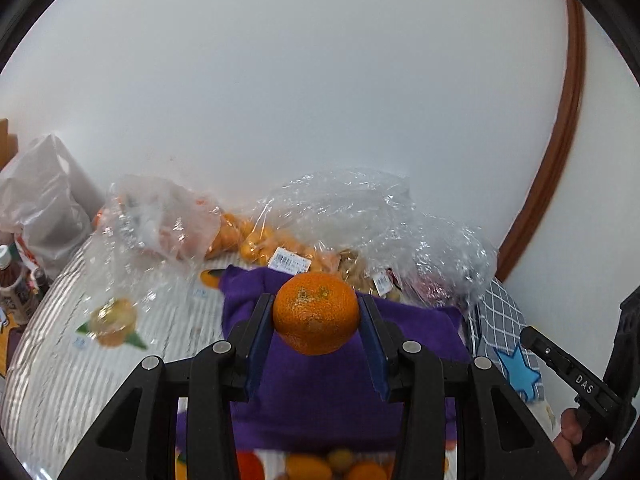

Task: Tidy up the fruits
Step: 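Lift both held fruits and carry them over the purple towel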

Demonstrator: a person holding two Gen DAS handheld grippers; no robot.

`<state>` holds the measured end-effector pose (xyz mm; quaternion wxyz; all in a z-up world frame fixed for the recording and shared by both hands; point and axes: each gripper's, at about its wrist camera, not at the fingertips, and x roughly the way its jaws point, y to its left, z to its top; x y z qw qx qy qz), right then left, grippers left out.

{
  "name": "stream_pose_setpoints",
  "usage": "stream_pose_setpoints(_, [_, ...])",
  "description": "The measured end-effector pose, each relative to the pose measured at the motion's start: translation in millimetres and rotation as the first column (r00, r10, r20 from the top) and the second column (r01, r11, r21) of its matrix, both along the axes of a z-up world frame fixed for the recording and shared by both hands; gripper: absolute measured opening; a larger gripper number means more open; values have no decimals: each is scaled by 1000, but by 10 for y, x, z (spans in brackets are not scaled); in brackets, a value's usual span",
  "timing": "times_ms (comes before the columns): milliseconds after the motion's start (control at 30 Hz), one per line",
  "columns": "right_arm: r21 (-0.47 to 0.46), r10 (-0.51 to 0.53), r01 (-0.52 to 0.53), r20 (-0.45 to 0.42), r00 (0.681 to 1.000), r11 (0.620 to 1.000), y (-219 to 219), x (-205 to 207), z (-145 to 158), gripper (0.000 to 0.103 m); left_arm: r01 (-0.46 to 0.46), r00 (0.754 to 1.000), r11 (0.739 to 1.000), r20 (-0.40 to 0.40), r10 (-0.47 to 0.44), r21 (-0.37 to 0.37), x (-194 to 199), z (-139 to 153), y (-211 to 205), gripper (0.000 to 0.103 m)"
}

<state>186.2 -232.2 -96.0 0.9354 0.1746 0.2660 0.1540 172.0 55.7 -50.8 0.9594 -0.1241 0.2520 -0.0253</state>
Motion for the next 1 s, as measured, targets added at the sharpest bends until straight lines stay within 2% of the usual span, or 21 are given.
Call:
stream_pose_setpoints(233, [-12, -35, 35, 9, 999, 999, 64, 371, -55, 26, -1, 997, 999, -75, 4, 33, 541, -158, -80, 40])
stream_pose_setpoints(400, [-21, -26, 24, -73, 997, 999, 117, 584, -357, 25, 8, 988, 998, -151, 1, 59, 832, -412, -134, 40])
stream_pose_setpoints(467, [-35, -17, 13, -106, 994, 999, 150, 649, -482, 25, 18, 978, 998, -210, -5, 60, 931, -535, -158, 40])
stream_pose_setpoints(600, [-65, -7, -4, -171, 985, 998, 210, 736, -701, 22, 41, 966, 996, -259, -21, 74, 1025, -680, -205, 40])
stream_pose_setpoints(767, [-29, 44, -52, -217, 975, 998, 259, 743, -896, 22, 48, 931, 994, -365, -10, 94, 1131, -889, -219, 40])
stream_pose_setpoints(867, [-81, 41, -63, -250, 967, 995, 361, 786, -1003, 22, 52, 921, 995, -390, -14, 88, 1145, -931, -218, 40])
stream_pose_setpoints(1000, [-102, 67, -99, -284, 957, 990, 450, 819, -1092, 22, 54, 916, 996, -400, -22, 69, 1154, -941, -199, 40])
